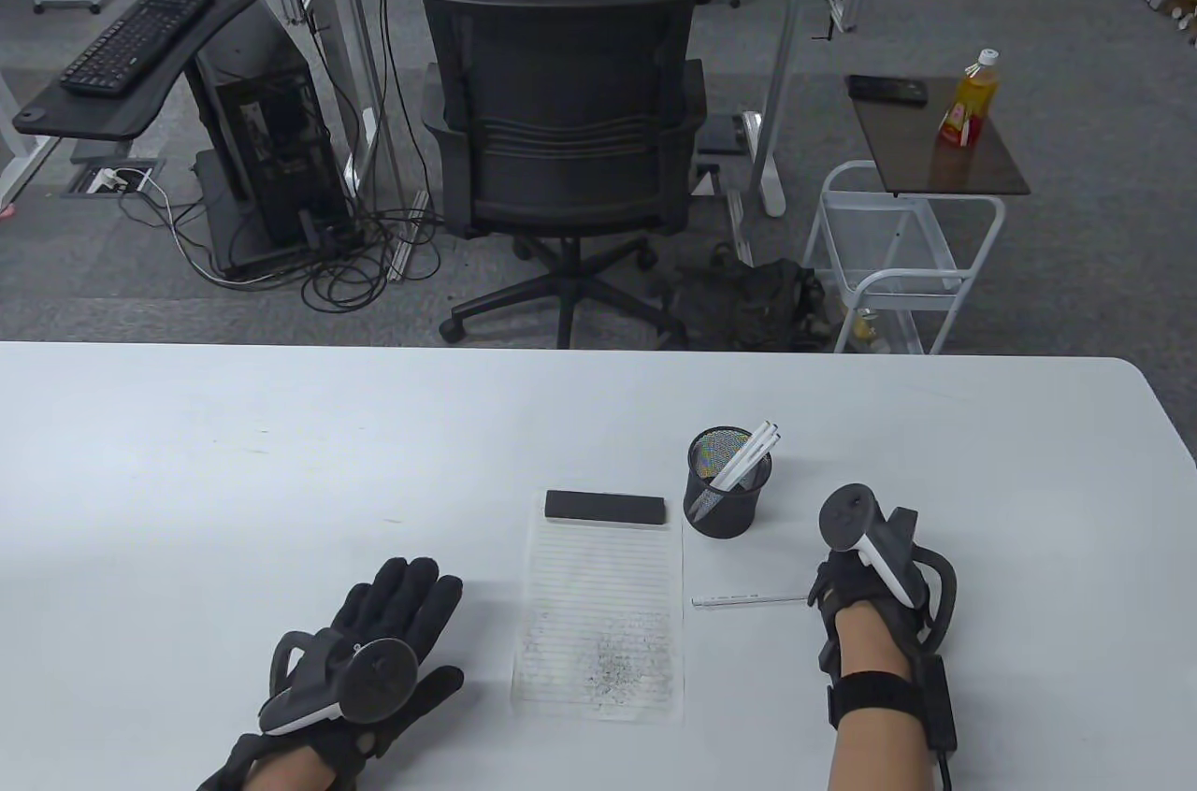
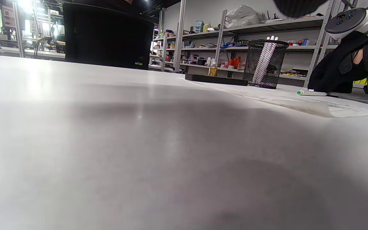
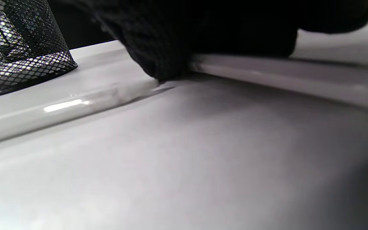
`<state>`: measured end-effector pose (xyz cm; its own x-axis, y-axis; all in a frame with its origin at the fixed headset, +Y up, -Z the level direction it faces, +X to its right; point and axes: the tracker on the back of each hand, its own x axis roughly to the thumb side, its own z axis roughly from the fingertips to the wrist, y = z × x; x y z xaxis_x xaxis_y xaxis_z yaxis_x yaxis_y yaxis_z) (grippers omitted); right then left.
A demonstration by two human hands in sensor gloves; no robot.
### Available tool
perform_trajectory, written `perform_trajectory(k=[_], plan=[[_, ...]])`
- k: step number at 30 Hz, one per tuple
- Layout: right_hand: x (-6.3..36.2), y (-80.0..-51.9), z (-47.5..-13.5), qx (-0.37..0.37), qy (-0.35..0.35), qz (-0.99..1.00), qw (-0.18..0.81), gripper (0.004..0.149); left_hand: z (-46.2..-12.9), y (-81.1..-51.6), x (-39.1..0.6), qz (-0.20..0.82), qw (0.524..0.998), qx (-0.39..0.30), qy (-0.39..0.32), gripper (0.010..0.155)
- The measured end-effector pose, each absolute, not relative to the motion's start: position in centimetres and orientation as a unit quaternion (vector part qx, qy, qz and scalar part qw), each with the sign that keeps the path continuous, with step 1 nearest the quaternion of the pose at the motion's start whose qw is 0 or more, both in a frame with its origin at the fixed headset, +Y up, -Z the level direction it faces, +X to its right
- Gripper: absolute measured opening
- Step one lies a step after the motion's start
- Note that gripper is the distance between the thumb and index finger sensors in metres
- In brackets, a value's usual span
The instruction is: Press to extend mechanical pencil leads
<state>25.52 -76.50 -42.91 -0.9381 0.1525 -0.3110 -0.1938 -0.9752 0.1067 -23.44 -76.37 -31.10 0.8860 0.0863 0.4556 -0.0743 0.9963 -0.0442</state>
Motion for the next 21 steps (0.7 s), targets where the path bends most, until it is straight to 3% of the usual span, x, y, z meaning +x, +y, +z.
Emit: perform_trajectory(k=[7, 10, 13, 21], plan=[[25.7, -76.5, -42.8, -0.148, 0.061, 0.983, 0.095, 0.040, -31.2, -76.3, -23.5, 0.039, 0.971, -0.009, -0.234, 0.087], [26.1, -75.9, -42.9, -0.161, 0.097, 0.973, 0.134, 0.051, -31.1, -76.3, -23.6, 0.039, 0.972, -0.007, -0.233, 0.087], [26.1, -74.5, -42.9, -0.171, 0.045, 0.972, 0.156, 0.056, -31.1, -76.2, -23.7, 0.041, 0.972, -0.003, -0.232, 0.087], [23.5, -71.3, -45.3, -0.145, -0.067, 0.894, 0.418, 0.064, -31.1, -76.3, -23.9, 0.043, 0.973, -0.003, -0.228, 0.087]])
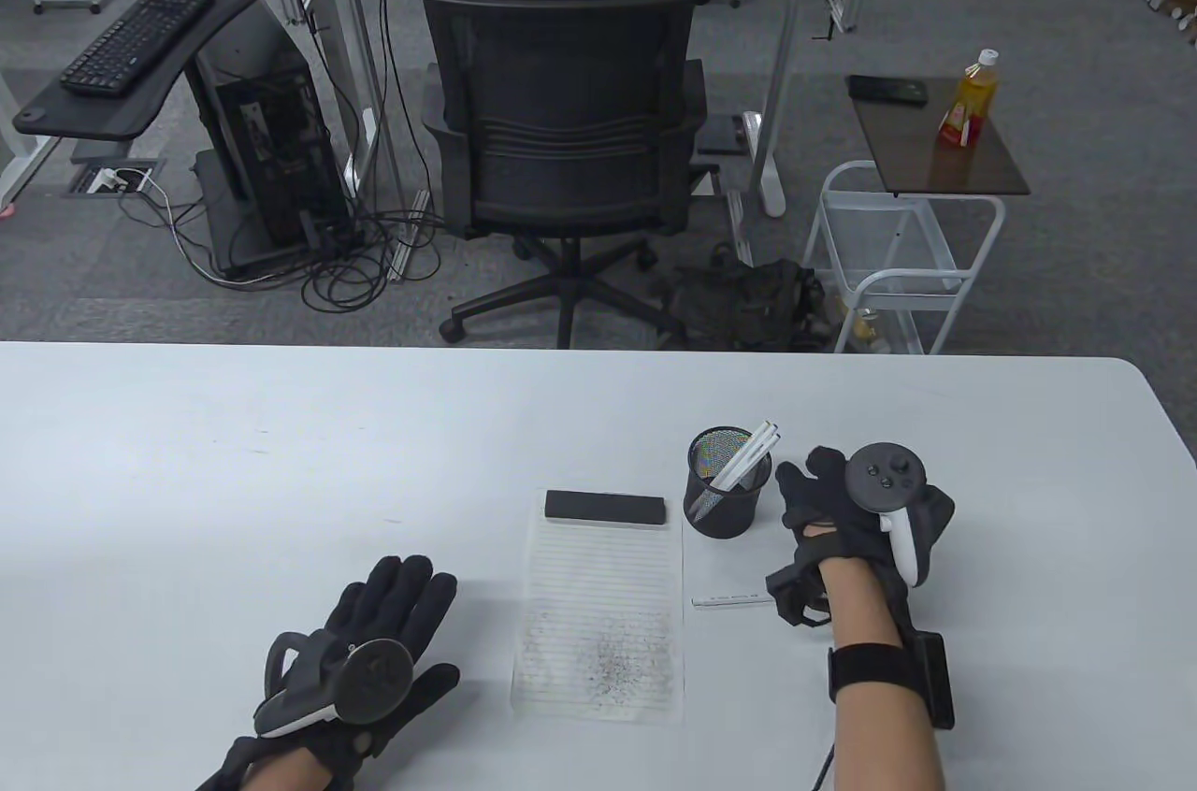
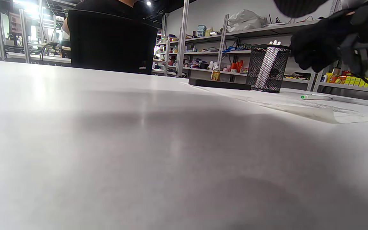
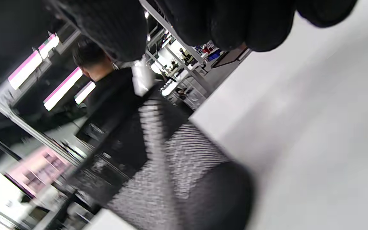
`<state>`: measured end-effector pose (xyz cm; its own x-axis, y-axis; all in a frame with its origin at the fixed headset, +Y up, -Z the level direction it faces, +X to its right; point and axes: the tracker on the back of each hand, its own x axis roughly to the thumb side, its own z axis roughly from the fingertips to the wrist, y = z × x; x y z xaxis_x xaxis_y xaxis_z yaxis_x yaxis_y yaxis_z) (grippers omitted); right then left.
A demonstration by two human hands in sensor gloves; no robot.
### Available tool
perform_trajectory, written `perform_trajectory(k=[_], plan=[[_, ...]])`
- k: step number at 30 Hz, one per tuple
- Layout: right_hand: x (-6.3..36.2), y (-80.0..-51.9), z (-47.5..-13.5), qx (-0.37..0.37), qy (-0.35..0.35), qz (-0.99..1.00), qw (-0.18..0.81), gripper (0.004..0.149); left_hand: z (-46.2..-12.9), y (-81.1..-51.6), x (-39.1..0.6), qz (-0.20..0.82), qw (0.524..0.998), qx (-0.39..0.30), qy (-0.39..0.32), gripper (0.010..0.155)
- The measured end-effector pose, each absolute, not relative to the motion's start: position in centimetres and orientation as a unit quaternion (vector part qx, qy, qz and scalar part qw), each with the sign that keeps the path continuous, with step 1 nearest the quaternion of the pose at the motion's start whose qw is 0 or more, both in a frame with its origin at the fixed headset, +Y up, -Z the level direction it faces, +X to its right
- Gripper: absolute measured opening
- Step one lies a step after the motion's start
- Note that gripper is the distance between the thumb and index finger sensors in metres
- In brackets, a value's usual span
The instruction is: Press to extend mechanical pencil leads
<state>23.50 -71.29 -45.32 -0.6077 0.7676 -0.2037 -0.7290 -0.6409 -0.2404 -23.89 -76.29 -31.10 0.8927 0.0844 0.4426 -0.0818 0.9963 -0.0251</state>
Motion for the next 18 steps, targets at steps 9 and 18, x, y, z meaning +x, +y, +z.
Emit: perform_trajectory(k=[9, 18], plan=[[22.4, -72.6, -47.4, -0.195, -0.055, 0.866, 0.457, 0.063, -31.3, -76.3, -24.3, 0.048, 0.974, -0.004, -0.223, 0.087], [21.8, -73.0, -47.8, -0.208, -0.070, 0.870, 0.442, 0.048, -31.3, -76.4, -24.4, 0.047, 0.974, -0.002, -0.223, 0.087]])
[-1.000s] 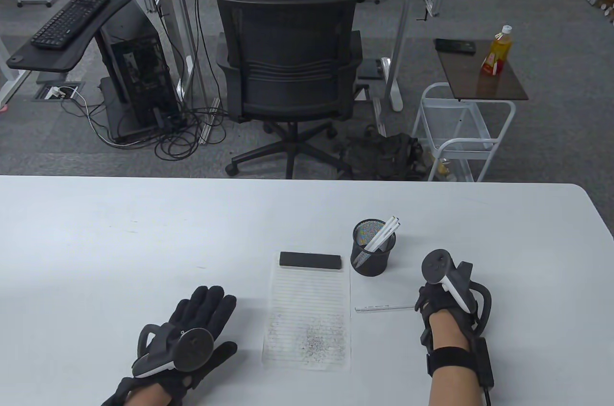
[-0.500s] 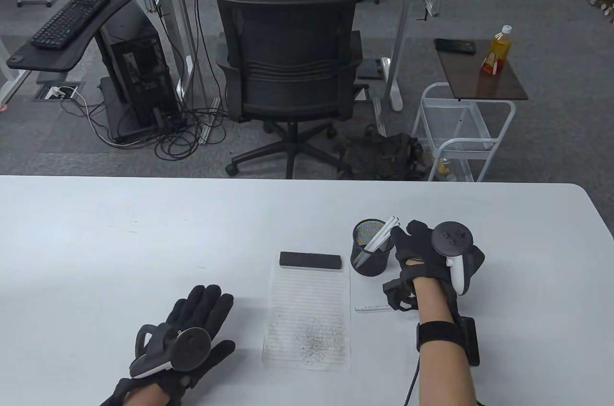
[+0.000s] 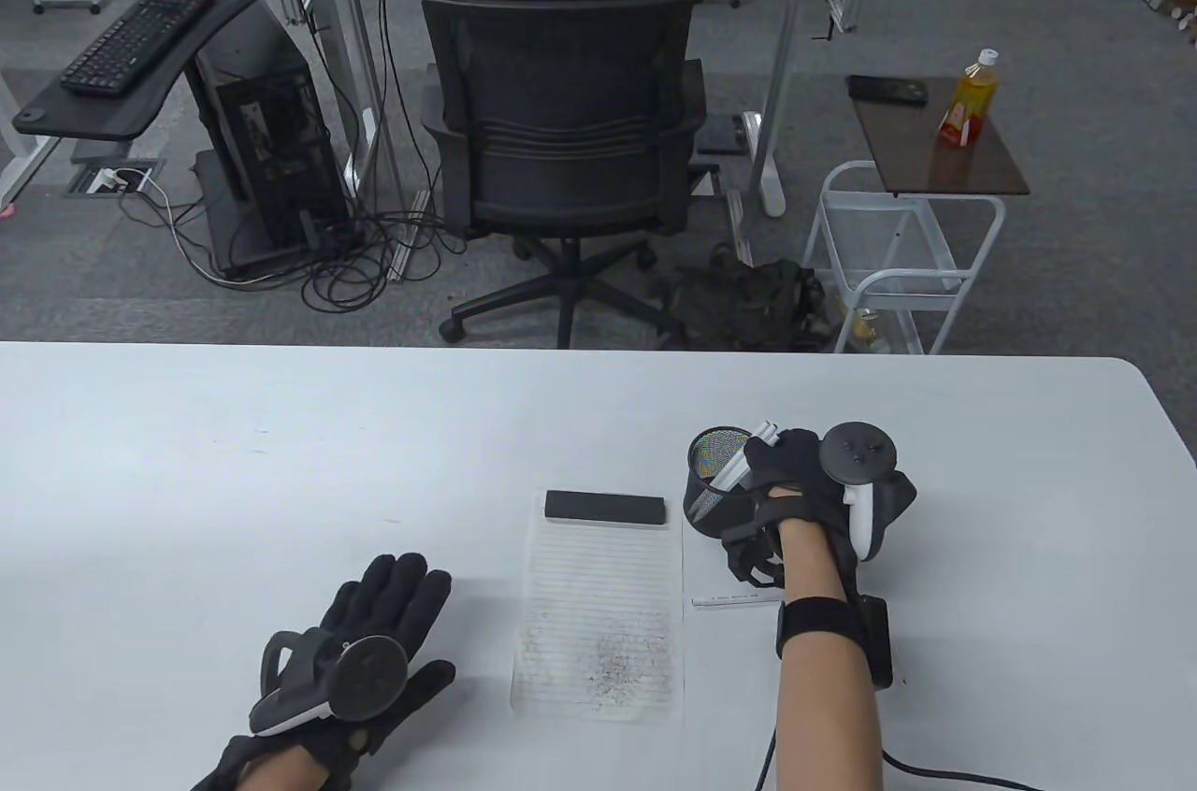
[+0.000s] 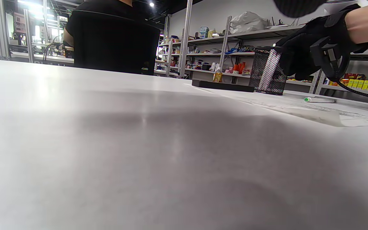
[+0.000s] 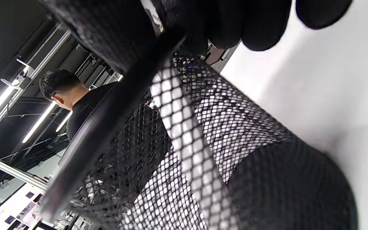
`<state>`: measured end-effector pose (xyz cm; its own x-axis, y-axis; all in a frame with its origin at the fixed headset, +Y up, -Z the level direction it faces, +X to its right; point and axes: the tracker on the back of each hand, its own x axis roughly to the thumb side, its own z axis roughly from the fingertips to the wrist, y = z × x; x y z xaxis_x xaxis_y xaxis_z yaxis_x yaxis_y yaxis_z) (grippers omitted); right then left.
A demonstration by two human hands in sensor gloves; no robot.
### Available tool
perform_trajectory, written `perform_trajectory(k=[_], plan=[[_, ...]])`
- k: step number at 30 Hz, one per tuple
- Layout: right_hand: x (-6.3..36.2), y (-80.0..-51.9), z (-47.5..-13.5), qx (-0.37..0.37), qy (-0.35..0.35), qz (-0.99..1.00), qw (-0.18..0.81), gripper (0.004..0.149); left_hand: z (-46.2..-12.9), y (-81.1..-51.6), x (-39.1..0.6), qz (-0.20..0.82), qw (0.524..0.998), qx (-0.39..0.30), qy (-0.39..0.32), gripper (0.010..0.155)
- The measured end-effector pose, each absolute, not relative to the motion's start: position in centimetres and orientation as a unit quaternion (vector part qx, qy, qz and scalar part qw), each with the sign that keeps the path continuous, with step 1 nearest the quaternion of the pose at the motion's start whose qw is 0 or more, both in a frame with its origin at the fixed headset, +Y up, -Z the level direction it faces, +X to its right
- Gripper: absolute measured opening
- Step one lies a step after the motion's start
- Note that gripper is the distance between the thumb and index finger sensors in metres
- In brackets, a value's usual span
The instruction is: Press to extend mechanical pencil leads
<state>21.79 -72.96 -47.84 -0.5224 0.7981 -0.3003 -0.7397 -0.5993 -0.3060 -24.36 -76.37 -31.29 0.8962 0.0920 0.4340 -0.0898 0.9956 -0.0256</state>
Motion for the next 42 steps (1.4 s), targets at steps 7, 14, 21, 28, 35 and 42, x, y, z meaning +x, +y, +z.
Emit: perform_trajectory(k=[7, 14, 21, 28, 35, 42], plan=[[21.4, -73.0, -47.9, -0.208, -0.082, 0.871, 0.438, 0.043, -31.3, -76.3, -24.4, 0.046, 0.974, -0.003, -0.222, 0.087], [21.8, -72.6, -47.7, -0.207, -0.104, 0.865, 0.446, 0.043, -31.2, -76.3, -24.3, 0.046, 0.974, -0.002, -0.223, 0.087], [22.7, -70.9, -46.5, -0.193, -0.144, 0.850, 0.469, 0.044, -31.2, -76.4, -24.3, 0.048, 0.973, 0.000, -0.225, 0.087], [23.4, -67.4, -43.7, -0.135, -0.216, 0.814, 0.522, 0.045, -31.2, -76.4, -24.3, 0.050, 0.973, -0.002, -0.226, 0.087], [22.2, -66.3, -39.9, -0.047, -0.267, 0.712, 0.648, 0.045, -31.2, -76.2, -24.5, 0.057, 0.972, 0.007, -0.226, 0.087], [18.4, -69.9, -38.0, -0.009, -0.207, 0.590, 0.780, 0.046, -31.1, -76.0, -24.7, 0.062, 0.972, 0.013, -0.226, 0.087]])
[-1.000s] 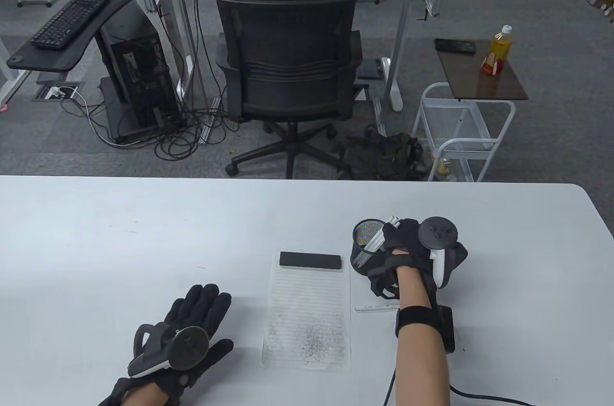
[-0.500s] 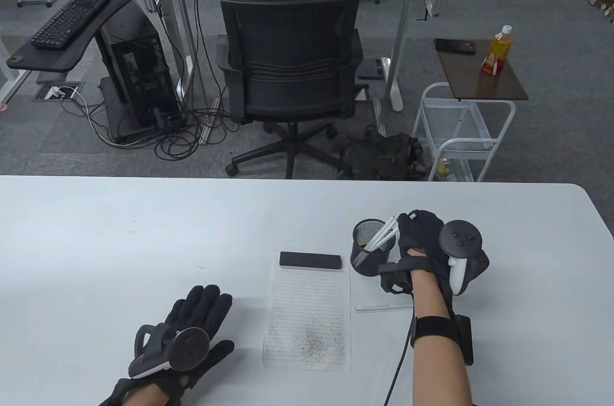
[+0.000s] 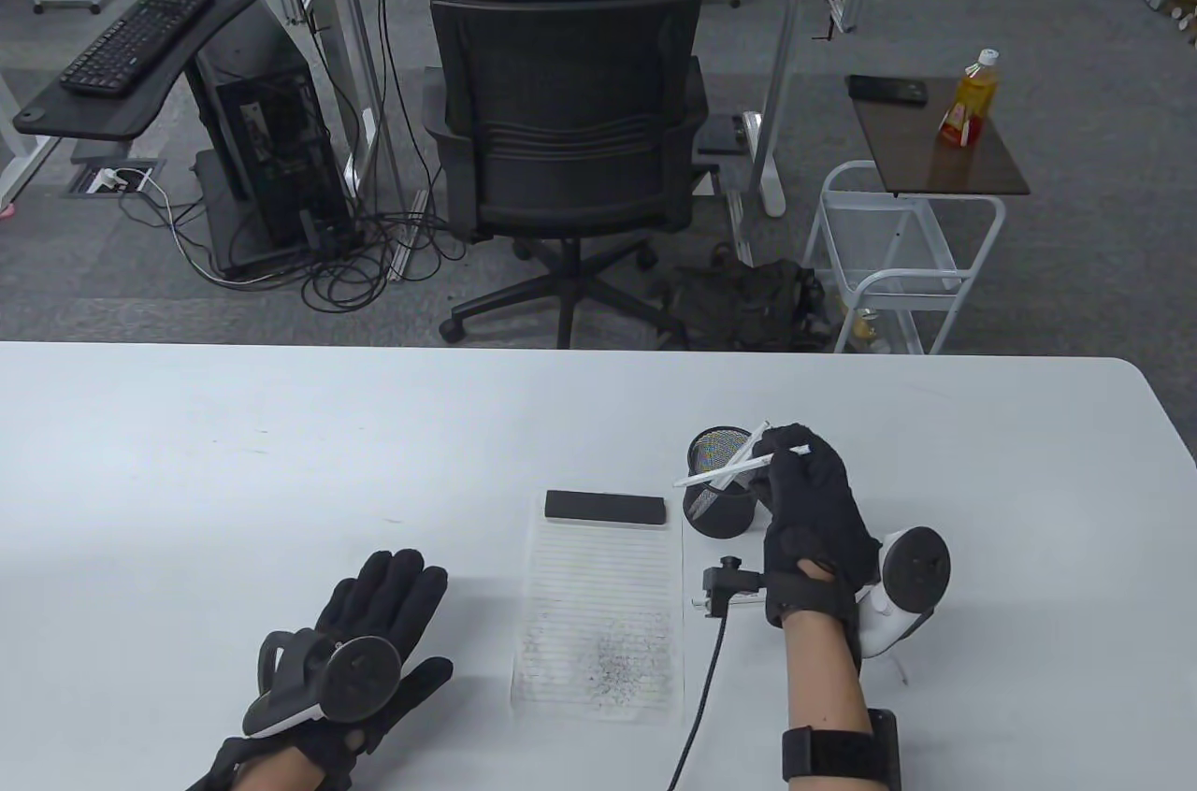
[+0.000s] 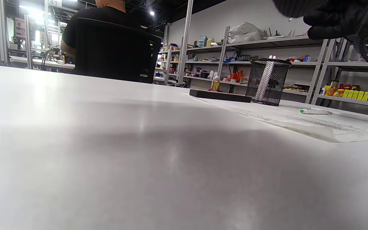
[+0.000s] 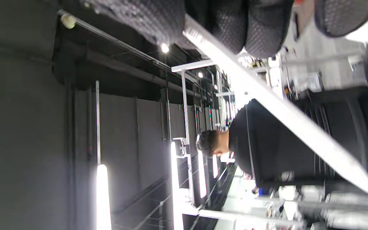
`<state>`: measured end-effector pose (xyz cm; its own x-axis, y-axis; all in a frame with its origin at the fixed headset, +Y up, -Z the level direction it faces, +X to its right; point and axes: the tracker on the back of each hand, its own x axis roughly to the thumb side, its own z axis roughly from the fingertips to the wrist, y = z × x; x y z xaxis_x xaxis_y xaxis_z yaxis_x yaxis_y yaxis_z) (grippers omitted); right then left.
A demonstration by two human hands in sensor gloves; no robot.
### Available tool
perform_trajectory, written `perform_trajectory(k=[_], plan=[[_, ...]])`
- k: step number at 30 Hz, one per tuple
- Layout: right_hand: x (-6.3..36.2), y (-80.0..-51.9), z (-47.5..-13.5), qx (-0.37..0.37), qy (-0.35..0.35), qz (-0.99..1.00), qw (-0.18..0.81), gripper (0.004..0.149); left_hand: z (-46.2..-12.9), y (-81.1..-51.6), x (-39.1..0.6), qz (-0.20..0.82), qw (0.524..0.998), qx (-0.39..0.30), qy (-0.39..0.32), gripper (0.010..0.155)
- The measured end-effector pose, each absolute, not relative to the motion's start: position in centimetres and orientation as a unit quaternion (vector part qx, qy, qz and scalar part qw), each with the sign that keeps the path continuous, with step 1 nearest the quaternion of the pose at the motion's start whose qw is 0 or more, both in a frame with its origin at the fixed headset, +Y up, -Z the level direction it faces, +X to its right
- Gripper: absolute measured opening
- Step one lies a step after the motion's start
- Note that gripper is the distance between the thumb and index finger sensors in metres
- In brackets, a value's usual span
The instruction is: Press to extend mechanical pencil leads
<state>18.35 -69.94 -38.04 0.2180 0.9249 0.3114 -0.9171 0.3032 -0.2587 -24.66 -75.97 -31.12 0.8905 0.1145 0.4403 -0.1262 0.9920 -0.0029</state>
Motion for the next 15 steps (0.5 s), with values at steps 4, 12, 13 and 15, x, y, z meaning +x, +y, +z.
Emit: perform_trajectory(k=[4, 12, 13, 15], plan=[[15.9, -72.5, -38.5, 0.051, -0.079, 0.553, 0.828, 0.044, -31.2, -76.3, -24.6, 0.061, 0.972, 0.005, -0.227, 0.087], [14.1, -76.3, -38.5, 0.112, 0.033, 0.513, 0.850, 0.044, -31.2, -76.4, -24.5, 0.060, 0.972, 0.001, -0.229, 0.086], [14.0, -76.6, -38.5, 0.116, 0.038, 0.510, 0.852, 0.043, -31.2, -76.4, -24.5, 0.060, 0.972, 0.001, -0.229, 0.086], [13.6, -77.3, -38.5, 0.121, 0.040, 0.506, 0.853, 0.042, -31.1, -76.3, -24.5, 0.061, 0.971, 0.003, -0.229, 0.086]])
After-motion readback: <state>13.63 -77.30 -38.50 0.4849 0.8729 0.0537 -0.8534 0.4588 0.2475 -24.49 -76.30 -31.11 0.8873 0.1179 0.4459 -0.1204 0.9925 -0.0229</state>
